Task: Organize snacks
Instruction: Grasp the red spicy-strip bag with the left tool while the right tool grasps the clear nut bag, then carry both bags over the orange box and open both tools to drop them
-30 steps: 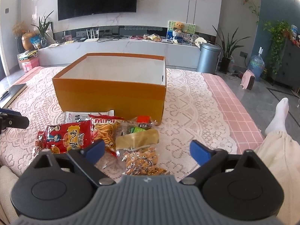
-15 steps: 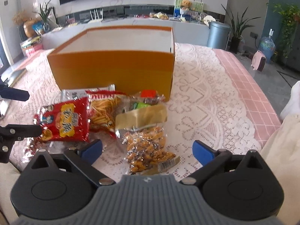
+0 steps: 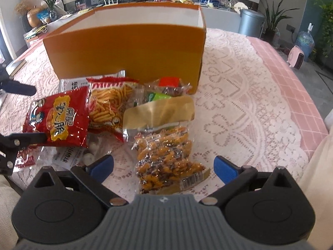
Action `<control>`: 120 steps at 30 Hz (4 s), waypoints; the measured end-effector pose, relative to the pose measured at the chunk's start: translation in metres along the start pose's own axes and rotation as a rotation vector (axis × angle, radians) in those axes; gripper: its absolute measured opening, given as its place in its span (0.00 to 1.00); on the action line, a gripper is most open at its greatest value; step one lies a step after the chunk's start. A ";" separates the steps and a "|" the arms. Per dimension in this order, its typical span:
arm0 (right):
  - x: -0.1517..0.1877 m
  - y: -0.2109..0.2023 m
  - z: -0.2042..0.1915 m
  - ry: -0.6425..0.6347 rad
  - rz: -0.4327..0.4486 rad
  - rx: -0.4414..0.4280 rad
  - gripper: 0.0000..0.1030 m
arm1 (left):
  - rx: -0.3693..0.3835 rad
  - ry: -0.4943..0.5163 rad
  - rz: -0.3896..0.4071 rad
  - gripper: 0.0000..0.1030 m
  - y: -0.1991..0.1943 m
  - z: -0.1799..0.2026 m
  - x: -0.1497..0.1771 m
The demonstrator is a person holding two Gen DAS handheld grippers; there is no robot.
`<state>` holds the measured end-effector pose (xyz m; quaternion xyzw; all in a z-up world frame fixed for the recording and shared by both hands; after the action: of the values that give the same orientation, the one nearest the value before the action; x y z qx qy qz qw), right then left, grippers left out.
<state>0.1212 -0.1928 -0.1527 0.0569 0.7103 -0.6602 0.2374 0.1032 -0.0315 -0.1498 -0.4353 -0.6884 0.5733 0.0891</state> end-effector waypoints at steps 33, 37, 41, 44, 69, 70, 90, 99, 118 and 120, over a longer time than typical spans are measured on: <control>0.000 0.028 0.003 0.027 -0.028 0.051 0.84 | 0.208 -0.119 -0.049 0.97 0.027 0.003 -0.001; 0.002 0.024 0.001 0.016 -0.028 0.053 0.83 | 0.198 -0.154 -0.057 0.86 0.022 0.004 0.000; 0.001 0.016 -0.002 0.007 -0.012 0.050 0.83 | 0.193 -0.153 -0.066 0.84 0.014 0.009 0.001; 0.000 0.008 -0.004 0.003 0.006 0.045 0.83 | 0.161 -0.182 -0.038 0.83 0.004 0.009 -0.002; -0.067 -0.077 -0.021 -0.105 0.241 -0.011 0.82 | 0.057 -0.617 0.206 0.83 -0.086 -0.074 -0.035; -0.074 -0.079 -0.020 -0.110 0.244 -0.013 0.81 | 0.045 -0.620 0.207 0.83 -0.087 -0.078 -0.038; -0.221 -0.008 -0.026 -0.135 0.136 0.014 0.81 | 0.039 -0.703 0.018 0.83 -0.015 -0.148 -0.074; -0.235 0.053 -0.029 -0.129 -0.005 0.024 0.81 | 0.040 -0.668 -0.118 0.83 0.032 -0.154 -0.078; -0.259 0.107 -0.033 -0.194 -0.275 0.012 0.82 | 0.008 -0.601 -0.211 0.83 0.054 -0.144 -0.079; -0.263 0.108 -0.032 -0.192 -0.276 0.019 0.84 | 0.007 -0.606 -0.195 0.85 0.051 -0.146 -0.080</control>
<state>0.3869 -0.0877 -0.1420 -0.1024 0.6790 -0.6957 0.2107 0.2674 0.0142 -0.1164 -0.1764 -0.7201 0.6680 -0.0642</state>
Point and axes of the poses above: each gripper's, at about its wrist camera, not at the fingertips, and y roughly the way its jaws point, z to its right, x to its underside, the point moved 7 cm from there along y, roughly the way its jaws point, and after that the axes turned 11 degrees about -z, right-handed, at the moved point
